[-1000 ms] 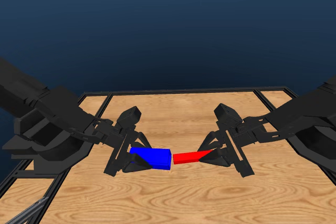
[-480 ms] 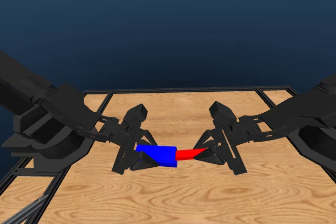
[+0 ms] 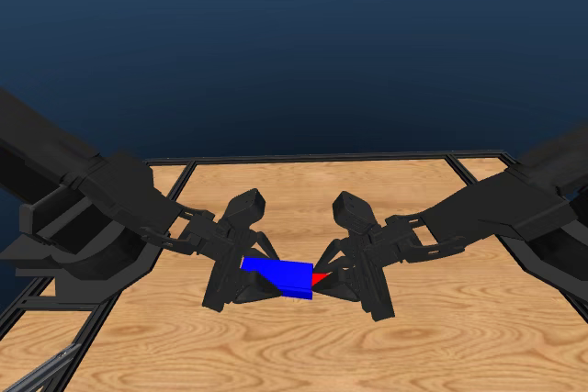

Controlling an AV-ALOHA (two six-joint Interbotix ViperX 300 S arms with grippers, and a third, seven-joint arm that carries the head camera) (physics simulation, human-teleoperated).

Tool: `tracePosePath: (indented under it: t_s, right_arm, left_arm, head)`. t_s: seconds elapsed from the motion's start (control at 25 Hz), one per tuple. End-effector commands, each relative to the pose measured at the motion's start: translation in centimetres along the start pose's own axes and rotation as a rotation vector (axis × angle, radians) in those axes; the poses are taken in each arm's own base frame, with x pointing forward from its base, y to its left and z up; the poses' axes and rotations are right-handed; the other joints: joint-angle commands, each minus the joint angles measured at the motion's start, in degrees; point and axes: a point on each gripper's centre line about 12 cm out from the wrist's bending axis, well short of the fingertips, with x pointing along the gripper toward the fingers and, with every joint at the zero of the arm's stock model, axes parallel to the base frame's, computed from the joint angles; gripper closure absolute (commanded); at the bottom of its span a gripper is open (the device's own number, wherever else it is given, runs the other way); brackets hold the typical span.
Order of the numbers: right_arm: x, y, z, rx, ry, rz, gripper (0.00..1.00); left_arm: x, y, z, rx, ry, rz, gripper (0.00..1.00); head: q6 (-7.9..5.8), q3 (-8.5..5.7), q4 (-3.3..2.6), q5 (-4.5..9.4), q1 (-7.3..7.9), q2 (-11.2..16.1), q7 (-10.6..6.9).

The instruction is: Insert peg into socket

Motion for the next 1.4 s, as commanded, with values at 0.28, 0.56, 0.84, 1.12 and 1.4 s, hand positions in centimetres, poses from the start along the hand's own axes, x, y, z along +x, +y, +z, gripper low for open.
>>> tracePosePath:
  t_s: [0.28, 0.56, 0.84, 1.12, 1.4]
  right_arm:
    - [-0.4, 0.7, 1.9, 0.02, -0.064, 0.025, 0.0]
    - [-1.8, 0.2, 1.3, 0.046, -0.053, 0.018, 0.0]
    - [-3.8, 0.3, 0.0, 0.057, -0.024, 0.022, 0.0]
    - [-4.8, 0.0, -0.9, 0.072, -0.012, 0.018, 0.0]
    - [-4.1, 0.5, -0.7, 0.048, -0.016, 0.027, 1.0]
  left_arm:
    - [-0.2, -0.2, 1.7, -0.014, -0.098, -0.018, 1.0]
    - [-0.3, -0.2, 1.5, -0.022, -0.086, -0.016, 1.0]
    - [-0.4, 0.1, 1.4, -0.034, -0.115, -0.016, 1.0]
    - [-0.4, 0.2, 1.0, -0.034, -0.105, -0.013, 1.0]
    - [-0.4, 0.3, 0.9, -0.038, -0.104, -0.009, 1.0]
  head:
    - [-0.02, -0.97, 0.06, -0.89, 0.18, 0.01, -0.34]
    - [-0.1, -1.01, 0.01, -1.25, 0.12, -0.28, -0.56]
    - [-0.27, -1.08, -0.04, -1.51, 0.13, -0.31, -0.79]
    - [-0.29, -1.09, -0.06, -1.52, 0.08, -0.4, -0.79]
    - [-0.18, -1.16, -0.06, -1.49, -0.06, -0.15, -0.57]
